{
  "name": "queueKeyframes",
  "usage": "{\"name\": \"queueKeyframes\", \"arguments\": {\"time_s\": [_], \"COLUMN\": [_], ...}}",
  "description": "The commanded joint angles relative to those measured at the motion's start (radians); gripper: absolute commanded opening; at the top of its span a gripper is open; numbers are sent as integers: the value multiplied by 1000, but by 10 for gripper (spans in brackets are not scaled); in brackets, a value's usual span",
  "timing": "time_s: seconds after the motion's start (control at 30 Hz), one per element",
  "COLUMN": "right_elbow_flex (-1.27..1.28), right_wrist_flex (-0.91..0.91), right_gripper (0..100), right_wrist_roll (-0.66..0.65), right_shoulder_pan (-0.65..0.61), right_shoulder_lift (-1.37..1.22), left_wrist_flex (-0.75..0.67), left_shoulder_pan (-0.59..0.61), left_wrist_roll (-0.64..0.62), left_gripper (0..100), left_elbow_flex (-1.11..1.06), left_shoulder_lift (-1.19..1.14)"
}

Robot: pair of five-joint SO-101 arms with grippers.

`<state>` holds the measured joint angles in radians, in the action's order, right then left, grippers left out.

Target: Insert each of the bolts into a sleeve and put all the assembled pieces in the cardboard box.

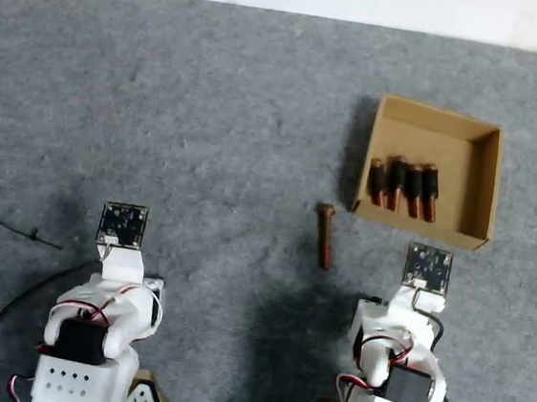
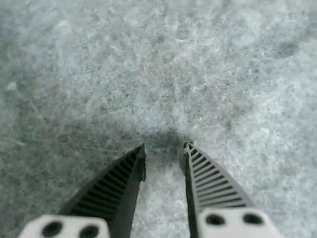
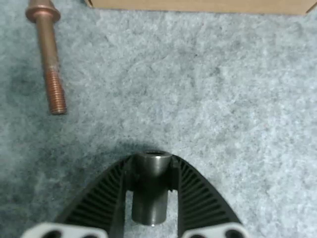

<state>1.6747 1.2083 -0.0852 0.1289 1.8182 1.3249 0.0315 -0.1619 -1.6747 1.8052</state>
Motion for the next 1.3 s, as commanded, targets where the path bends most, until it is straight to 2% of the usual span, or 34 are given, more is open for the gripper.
{"name": "queueKeyframes", "arguments": {"time_s": [0.0,0.1,0.23,0.43,0.53,0.63,0.83,0.93,1.1,1.27], "right_elbow_flex": [113,113,113,113,113,113,113,113,113,113], "right_wrist_flex": [7,7,7,7,7,7,7,8,8,8], "right_gripper": [5,5,5,5,5,5,5,5,5,5], "right_wrist_roll": [8,8,8,8,8,8,8,8,8,8], "right_shoulder_pan": [5,5,5,5,5,5,5,8,8,4], "right_shoulder_lift": [15,15,15,15,15,15,12,10,10,8], "left_wrist_flex": [-80,-158,-212,-235,-235,-215,-213,-212,-219,-219], "left_shoulder_pan": [16,50,163,186,186,179,-4,-122,-243,-415], "left_wrist_roll": [8,25,138,68,58,57,55,52,-23,-31], "left_gripper": [130,130,126,119,0,5,6,6,6,6], "left_elbow_flex": [-22,-5,94,157,182,271,510,625,828,1084], "left_shoulder_lift": [4,4,4,4,4,2,-22,-128,-513,-990]}}
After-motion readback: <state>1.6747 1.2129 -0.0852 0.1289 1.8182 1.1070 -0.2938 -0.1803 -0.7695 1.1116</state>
